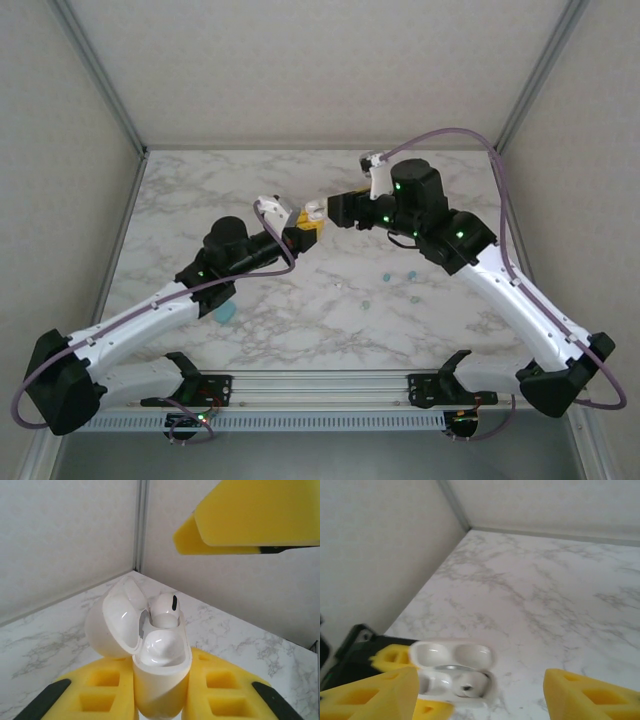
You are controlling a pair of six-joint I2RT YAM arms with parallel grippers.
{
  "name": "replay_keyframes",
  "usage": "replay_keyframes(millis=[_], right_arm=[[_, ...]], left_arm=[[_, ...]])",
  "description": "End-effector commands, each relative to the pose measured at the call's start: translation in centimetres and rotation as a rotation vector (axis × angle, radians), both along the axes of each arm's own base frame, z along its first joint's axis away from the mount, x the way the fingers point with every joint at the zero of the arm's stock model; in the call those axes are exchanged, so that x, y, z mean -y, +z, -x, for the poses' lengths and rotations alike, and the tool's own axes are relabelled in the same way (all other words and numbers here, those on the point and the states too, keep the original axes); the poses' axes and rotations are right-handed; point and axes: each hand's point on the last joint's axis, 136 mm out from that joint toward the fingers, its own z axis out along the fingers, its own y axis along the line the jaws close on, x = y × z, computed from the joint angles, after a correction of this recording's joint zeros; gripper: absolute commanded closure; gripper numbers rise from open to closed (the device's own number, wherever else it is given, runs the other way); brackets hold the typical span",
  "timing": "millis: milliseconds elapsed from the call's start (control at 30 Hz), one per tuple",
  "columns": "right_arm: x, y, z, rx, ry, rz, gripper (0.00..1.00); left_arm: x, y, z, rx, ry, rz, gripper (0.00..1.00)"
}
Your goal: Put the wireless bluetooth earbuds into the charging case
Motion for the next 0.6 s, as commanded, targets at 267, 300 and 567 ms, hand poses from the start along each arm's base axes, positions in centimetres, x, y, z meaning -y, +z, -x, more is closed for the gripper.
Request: replay_keyframes(millis=[267,300,567], right_arm=[[7.2,-16.1,-2.6,-0.647,-0.355,-0.025,0.36],[6.3,-18.4,-2.0,-0.726,-0.309,-0.008,0.37],[2.4,-28.7,1.8,-0.944,-0.163,0.278,0.41]], left_arm=[[-4.0,2.7,0.5,0.11,0.16,0.021,0.81],[-4.5,2.9,0.6,0.118,0.174,0.021,0.81],[-6.2,3.6,1.2,0.143,0.221,0.009,0.8]])
